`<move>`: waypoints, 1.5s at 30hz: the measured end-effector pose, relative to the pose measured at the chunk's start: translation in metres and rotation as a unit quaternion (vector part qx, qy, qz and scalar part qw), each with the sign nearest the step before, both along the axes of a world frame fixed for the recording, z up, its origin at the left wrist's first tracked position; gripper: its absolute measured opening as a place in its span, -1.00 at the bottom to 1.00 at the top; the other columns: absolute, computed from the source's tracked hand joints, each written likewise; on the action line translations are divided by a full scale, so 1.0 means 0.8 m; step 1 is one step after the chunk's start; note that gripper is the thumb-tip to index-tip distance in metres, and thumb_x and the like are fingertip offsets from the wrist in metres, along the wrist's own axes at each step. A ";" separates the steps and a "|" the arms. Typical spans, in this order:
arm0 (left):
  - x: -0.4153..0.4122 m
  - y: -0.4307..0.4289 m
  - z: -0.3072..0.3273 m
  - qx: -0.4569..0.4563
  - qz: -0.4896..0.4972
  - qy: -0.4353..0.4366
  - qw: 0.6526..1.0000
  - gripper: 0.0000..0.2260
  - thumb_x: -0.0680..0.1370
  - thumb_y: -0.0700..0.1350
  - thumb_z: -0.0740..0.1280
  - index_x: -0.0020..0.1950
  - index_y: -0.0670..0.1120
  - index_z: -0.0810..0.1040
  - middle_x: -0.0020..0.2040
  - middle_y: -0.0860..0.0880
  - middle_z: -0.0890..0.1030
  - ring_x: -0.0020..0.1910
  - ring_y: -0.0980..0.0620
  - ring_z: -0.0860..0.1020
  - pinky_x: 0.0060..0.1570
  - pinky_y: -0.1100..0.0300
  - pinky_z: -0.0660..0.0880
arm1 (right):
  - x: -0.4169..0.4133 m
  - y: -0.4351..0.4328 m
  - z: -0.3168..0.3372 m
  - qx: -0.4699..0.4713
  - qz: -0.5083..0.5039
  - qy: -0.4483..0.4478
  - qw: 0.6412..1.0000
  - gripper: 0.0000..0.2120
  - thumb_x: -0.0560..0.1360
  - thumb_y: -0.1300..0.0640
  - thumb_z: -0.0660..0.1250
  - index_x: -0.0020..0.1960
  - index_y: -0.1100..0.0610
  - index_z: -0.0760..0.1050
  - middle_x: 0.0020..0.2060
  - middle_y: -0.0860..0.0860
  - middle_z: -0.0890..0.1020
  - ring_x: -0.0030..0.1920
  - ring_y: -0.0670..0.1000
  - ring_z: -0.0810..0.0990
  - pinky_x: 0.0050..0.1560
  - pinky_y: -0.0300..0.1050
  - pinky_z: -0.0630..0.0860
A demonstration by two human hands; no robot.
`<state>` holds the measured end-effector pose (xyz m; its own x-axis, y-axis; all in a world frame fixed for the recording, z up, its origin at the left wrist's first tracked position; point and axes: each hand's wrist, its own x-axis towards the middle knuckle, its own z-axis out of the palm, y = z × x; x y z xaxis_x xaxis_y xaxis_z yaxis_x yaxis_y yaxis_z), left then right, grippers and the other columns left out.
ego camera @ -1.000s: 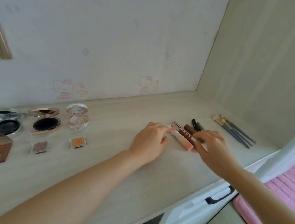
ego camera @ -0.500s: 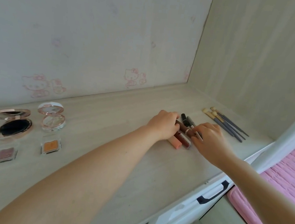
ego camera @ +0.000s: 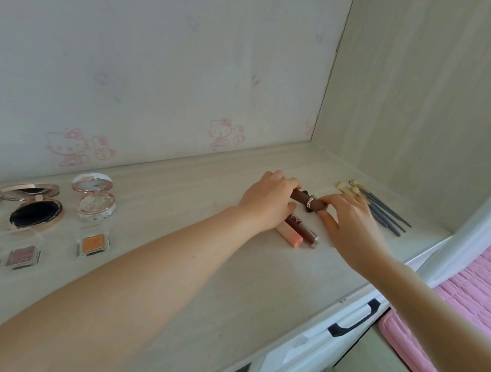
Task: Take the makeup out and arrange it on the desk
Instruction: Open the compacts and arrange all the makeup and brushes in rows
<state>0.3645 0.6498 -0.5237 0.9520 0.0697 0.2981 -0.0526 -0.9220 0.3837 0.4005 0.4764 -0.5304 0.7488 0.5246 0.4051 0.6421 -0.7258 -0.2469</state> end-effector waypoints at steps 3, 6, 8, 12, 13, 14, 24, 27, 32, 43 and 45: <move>-0.023 0.013 0.010 -0.007 0.003 -0.028 1.000 -0.82 0.55 -0.11 0.31 0.14 -0.03 0.54 0.05 -0.03 0.49 0.13 -0.04 0.39 0.08 -0.02 0.45 | -0.012 0.010 0.012 0.051 0.020 0.000 0.999 -0.80 0.57 0.18 0.22 0.17 0.09 0.51 0.01 0.02 0.59 0.06 0.08 0.45 0.02 -0.13 0.33; -0.054 0.029 0.018 -0.025 -0.004 -0.043 0.999 -0.90 0.53 -0.09 0.36 0.03 -0.03 0.55 -0.03 0.01 0.52 0.05 -0.02 0.42 0.02 0.01 0.44 | -0.030 0.024 0.021 0.088 0.046 0.000 0.995 -0.78 0.55 0.24 0.24 0.15 0.08 0.52 -0.06 -0.01 0.59 -0.02 0.05 0.49 -0.07 -0.15 0.35; -0.079 0.041 0.021 -0.053 0.003 -0.044 0.998 -0.90 0.53 -0.07 0.36 0.02 -0.02 0.55 -0.06 0.01 0.55 0.01 0.01 0.44 -0.01 0.06 0.43 | -0.044 0.036 0.024 0.108 0.066 0.018 0.992 -0.79 0.53 0.23 0.27 0.13 0.06 0.54 -0.07 -0.06 0.57 -0.05 -0.02 0.50 -0.09 -0.21 0.39; -0.135 0.069 0.023 -0.115 0.019 -0.056 0.992 -0.88 0.50 -0.07 0.40 0.03 -0.01 0.59 -0.08 0.06 0.62 -0.05 0.10 0.50 0.01 0.20 0.41 | -0.076 0.062 0.032 0.113 0.110 0.042 0.987 -0.83 0.52 0.14 0.31 0.09 -0.02 0.54 -0.10 -0.13 0.54 -0.09 -0.11 0.51 -0.14 -0.46 0.34; -0.149 0.075 0.024 -0.134 0.024 -0.063 0.989 -0.88 0.49 -0.07 0.42 0.01 -0.01 0.60 -0.10 0.09 0.63 -0.06 0.13 0.52 0.03 0.23 0.41 | -0.085 0.069 0.034 0.114 0.121 0.047 0.985 -0.82 0.52 0.13 0.31 0.11 -0.02 0.53 -0.10 -0.14 0.54 -0.08 -0.12 0.51 -0.14 -0.45 0.34; -0.164 0.081 0.025 -0.153 0.031 -0.071 0.985 -0.89 0.47 -0.08 0.44 -0.02 0.00 0.61 -0.11 0.12 0.64 -0.07 0.16 0.54 0.03 0.26 0.43 | -0.094 0.076 0.036 0.114 0.133 0.052 0.983 -0.80 0.53 0.13 0.31 0.13 -0.01 0.52 -0.10 -0.16 0.52 -0.06 -0.12 0.50 -0.13 -0.43 0.33; -0.290 0.128 0.026 -0.467 0.110 -0.091 0.873 -0.87 0.54 -0.15 0.36 0.00 -0.21 0.55 -0.04 -0.08 0.69 0.00 0.04 0.65 0.00 0.27 0.52 | -0.191 0.152 0.030 0.151 0.235 0.141 0.950 -0.92 0.52 0.06 0.34 -0.02 -0.09 0.56 -0.15 -0.22 0.62 -0.05 -0.21 0.56 -0.01 -0.33 0.43; -0.318 0.131 0.017 -0.585 0.121 -0.106 0.795 -0.82 0.58 -0.16 0.30 0.08 -0.27 0.51 0.00 -0.15 0.69 0.04 -0.05 0.65 0.09 0.09 0.54 | -0.218 0.172 0.025 0.187 0.244 0.174 0.935 -0.89 0.50 0.07 0.37 0.01 -0.08 0.53 -0.17 -0.18 0.62 -0.09 -0.23 0.56 -0.06 -0.41 0.44; -0.348 0.145 0.010 -0.645 0.153 -0.123 0.739 -0.86 0.54 -0.21 0.33 0.04 -0.25 0.59 0.01 -0.17 0.68 0.05 -0.10 0.64 0.11 0.09 0.55 | -0.253 0.204 0.018 0.241 0.235 0.221 0.915 -0.89 0.46 0.08 0.42 -0.13 -0.01 0.47 -0.24 -0.18 0.60 -0.17 -0.21 0.53 -0.19 -0.48 0.38; -0.383 0.167 0.002 -0.654 0.189 -0.155 0.716 -0.84 0.57 -0.24 0.29 0.12 -0.22 0.56 -0.11 -0.15 0.69 -0.02 -0.13 0.67 0.05 0.07 0.58 | -0.278 0.239 0.005 0.175 0.271 0.229 0.919 -0.92 0.48 -0.01 0.38 -0.16 -0.03 0.55 -0.29 -0.24 0.61 -0.17 -0.21 0.55 -0.17 -0.44 0.41; -0.390 0.174 -0.001 -0.626 0.198 -0.160 0.737 -0.85 0.58 -0.24 0.29 0.12 -0.16 0.58 -0.13 -0.14 0.64 -0.07 -0.16 0.67 0.03 0.02 0.60 | -0.277 0.246 0.003 0.182 0.265 0.224 0.920 -0.94 0.48 -0.03 0.38 -0.12 -0.06 0.55 -0.23 -0.23 0.60 -0.16 -0.18 0.54 -0.17 -0.39 0.44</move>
<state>0.0528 0.7893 -0.5243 0.6779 0.7345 -0.0317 -0.1462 0.1770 0.9733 0.1791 0.6735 -0.5281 0.5619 0.7546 0.3389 0.6562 -0.1572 -0.7380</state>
